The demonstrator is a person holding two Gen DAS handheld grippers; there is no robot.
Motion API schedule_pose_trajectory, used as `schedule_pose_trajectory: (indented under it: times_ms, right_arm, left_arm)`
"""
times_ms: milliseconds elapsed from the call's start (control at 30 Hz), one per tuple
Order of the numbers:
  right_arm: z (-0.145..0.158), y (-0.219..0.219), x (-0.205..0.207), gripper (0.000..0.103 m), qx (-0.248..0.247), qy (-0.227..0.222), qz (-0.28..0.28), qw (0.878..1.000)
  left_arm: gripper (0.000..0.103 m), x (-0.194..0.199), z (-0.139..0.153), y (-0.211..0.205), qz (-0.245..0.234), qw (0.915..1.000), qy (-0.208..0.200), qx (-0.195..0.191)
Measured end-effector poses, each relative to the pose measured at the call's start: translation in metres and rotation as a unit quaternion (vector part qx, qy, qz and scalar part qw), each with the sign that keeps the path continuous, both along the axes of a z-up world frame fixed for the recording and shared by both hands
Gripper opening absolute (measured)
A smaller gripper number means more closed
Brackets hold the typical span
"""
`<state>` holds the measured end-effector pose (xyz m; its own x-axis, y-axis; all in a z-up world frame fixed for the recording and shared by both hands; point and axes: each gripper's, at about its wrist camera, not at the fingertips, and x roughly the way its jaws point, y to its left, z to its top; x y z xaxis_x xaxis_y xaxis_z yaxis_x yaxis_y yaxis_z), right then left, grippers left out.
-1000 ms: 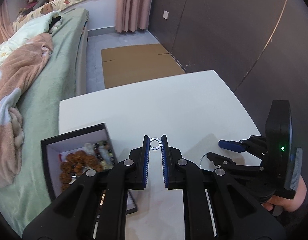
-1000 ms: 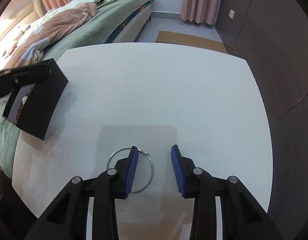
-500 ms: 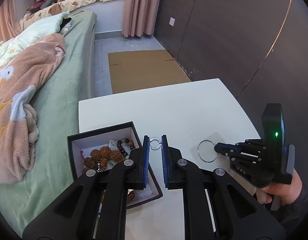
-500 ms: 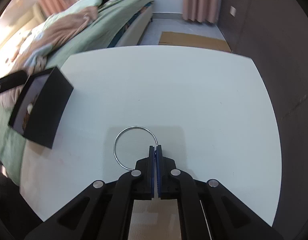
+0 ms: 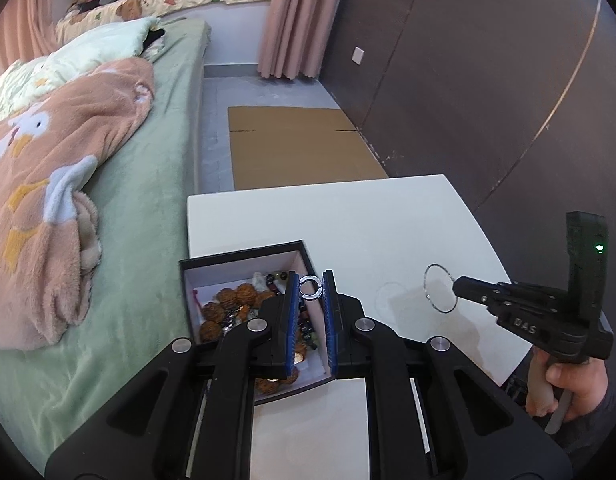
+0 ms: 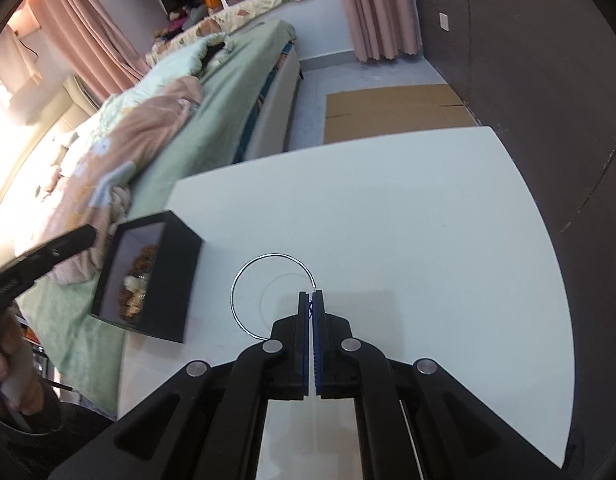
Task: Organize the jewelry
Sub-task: 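Lower the small ring into the black box and open the left tool, then lower the silver hoop into the black box and open the right tool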
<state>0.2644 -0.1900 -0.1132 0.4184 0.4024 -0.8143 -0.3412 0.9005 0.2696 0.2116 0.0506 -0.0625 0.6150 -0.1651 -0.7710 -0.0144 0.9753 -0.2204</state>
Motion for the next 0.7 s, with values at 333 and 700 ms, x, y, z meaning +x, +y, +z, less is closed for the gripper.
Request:
schedule_pose_trajectory:
  times_ms: [333,700]
  right_arm:
    - [0.026,0.042,-0.012,0.002,0.062,-0.018,0.032,0.997]
    - [0.023,0.100,-0.017,0.002,0.089,-0.013,0.072,0.993]
  left_arm:
    - [0.058,-0.012,0.002,0.036,0.045,0.9989,-0.001,-0.011]
    - [0.071,-0.026,0.006,0.069,0.070,0.9975,-0.009,-0.004]
